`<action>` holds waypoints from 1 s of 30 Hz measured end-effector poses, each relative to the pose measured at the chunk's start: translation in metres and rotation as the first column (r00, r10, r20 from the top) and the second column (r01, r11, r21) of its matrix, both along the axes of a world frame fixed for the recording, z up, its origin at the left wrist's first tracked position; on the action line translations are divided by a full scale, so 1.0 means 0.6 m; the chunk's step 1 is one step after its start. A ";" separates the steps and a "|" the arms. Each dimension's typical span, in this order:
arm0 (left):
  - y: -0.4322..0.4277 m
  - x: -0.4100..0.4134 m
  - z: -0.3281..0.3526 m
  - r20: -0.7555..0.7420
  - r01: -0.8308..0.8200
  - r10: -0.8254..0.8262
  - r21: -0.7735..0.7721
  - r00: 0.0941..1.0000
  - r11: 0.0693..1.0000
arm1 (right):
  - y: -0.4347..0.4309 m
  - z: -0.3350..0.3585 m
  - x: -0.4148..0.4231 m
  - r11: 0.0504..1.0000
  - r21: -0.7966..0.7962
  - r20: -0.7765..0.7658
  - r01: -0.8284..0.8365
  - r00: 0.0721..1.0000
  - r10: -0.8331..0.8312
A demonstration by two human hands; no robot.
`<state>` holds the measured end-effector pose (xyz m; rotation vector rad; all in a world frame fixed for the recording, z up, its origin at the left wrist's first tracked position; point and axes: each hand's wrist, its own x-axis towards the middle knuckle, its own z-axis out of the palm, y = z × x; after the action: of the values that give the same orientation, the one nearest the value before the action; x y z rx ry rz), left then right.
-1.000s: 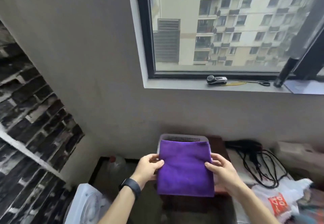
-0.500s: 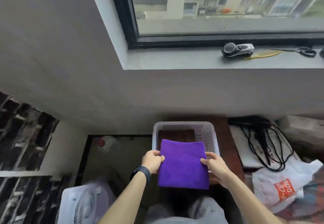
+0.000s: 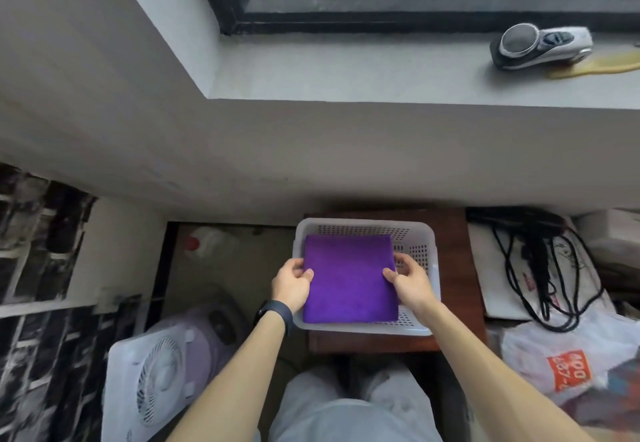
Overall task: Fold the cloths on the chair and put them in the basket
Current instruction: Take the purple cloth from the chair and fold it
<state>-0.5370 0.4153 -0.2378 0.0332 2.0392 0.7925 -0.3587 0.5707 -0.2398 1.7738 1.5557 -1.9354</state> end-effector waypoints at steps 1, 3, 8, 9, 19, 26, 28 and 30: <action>0.000 0.001 -0.004 -0.004 -0.001 0.001 -0.002 1.000 1.000 | 0.001 -0.004 -0.001 1.000 -0.007 0.001 0.005 1.000 -0.005; -0.001 0.003 -0.008 -0.008 -0.006 0.007 0.003 1.000 1.000 | -0.001 -0.012 -0.002 1.000 -0.016 0.009 0.017 1.000 -0.017; -0.004 0.005 -0.011 -0.047 -0.004 0.005 0.019 0.999 1.000 | -0.010 -0.022 0.002 0.999 -0.003 0.020 0.035 0.999 -0.035; -0.003 0.006 -0.010 -0.048 -0.001 0.002 0.021 0.999 1.000 | -0.012 -0.023 0.003 0.999 0.010 0.016 0.038 0.999 -0.038; -0.020 0.033 -0.017 -0.613 0.710 -0.734 -0.374 0.293 0.596 | -0.081 -0.040 0.010 0.410 0.677 0.452 -0.612 0.785 0.424; 0.000 0.013 -0.077 -0.461 0.765 -0.861 -0.469 0.214 0.441 | -0.072 -0.111 0.000 0.382 0.560 0.550 -0.735 0.675 0.492; 0.003 0.010 -0.097 -0.453 0.763 -0.871 -0.489 0.191 0.422 | -0.070 -0.126 -0.007 0.399 0.551 0.552 -0.733 0.679 0.484; 0.009 0.010 -0.112 -0.436 0.766 -0.884 -0.507 0.168 0.395 | -0.067 -0.139 -0.012 0.411 0.548 0.547 -0.729 0.684 0.483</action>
<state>-0.5310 0.4207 -0.3052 1.4616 2.2167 -0.2193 -0.3662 0.5304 -0.3235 1.1942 2.5788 -0.6268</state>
